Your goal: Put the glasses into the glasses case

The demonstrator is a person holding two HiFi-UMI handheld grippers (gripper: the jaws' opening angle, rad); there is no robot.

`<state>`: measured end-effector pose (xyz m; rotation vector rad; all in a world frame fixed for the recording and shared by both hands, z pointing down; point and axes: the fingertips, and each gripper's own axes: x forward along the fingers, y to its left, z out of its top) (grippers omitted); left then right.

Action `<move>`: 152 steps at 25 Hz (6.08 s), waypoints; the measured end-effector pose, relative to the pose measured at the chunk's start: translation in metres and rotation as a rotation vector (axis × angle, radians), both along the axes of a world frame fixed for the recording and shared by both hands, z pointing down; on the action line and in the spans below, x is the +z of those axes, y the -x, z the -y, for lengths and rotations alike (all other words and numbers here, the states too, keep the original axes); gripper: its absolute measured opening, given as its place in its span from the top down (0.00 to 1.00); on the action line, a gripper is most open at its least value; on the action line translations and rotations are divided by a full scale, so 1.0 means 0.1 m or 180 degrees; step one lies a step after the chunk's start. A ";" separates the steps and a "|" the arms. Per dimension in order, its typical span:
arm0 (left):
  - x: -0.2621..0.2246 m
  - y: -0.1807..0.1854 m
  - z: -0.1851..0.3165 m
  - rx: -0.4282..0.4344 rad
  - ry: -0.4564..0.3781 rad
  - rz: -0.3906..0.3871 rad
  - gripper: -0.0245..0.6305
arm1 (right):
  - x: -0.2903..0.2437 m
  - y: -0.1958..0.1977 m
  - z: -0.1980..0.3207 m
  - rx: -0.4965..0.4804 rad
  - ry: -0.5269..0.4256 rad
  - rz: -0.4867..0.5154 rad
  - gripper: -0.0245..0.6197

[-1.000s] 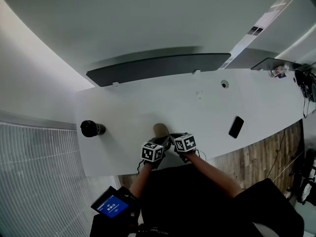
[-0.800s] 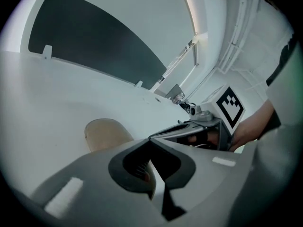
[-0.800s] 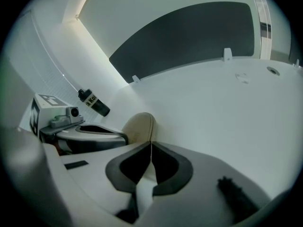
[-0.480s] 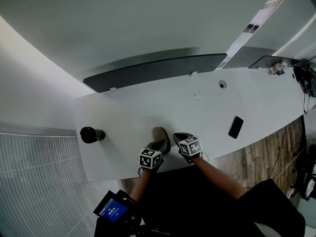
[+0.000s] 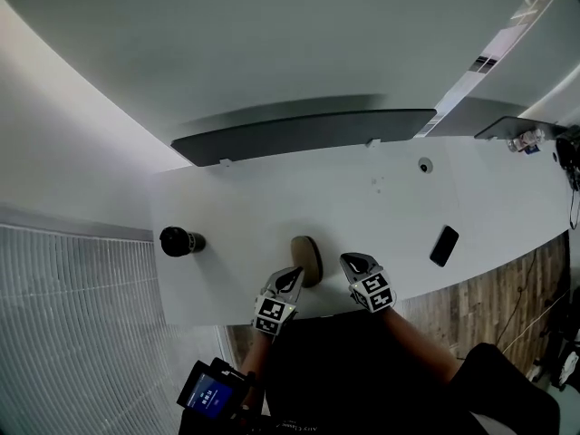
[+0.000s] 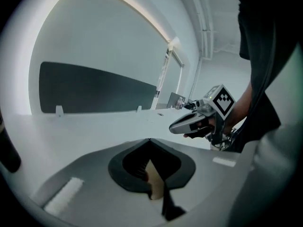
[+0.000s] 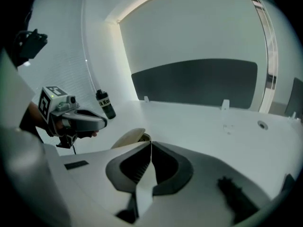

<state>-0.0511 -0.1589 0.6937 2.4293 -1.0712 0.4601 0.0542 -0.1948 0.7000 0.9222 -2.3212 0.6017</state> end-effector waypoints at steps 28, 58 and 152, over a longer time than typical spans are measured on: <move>0.29 -0.75 -0.82 -0.0435 0.0142 0.0751 0.95 | 0.19 -0.94 0.03 -0.0776 -0.0393 0.0002 0.95; -0.22 -0.44 -2.45 -0.0015 -0.0537 0.0361 0.95 | -0.73 -0.30 -2.45 -0.0169 -0.0829 -0.0065 0.95; 0.13 -0.87 -0.16 0.0352 0.0245 0.0324 0.95 | 0.25 -0.15 -0.22 -0.0210 0.0110 0.0686 0.95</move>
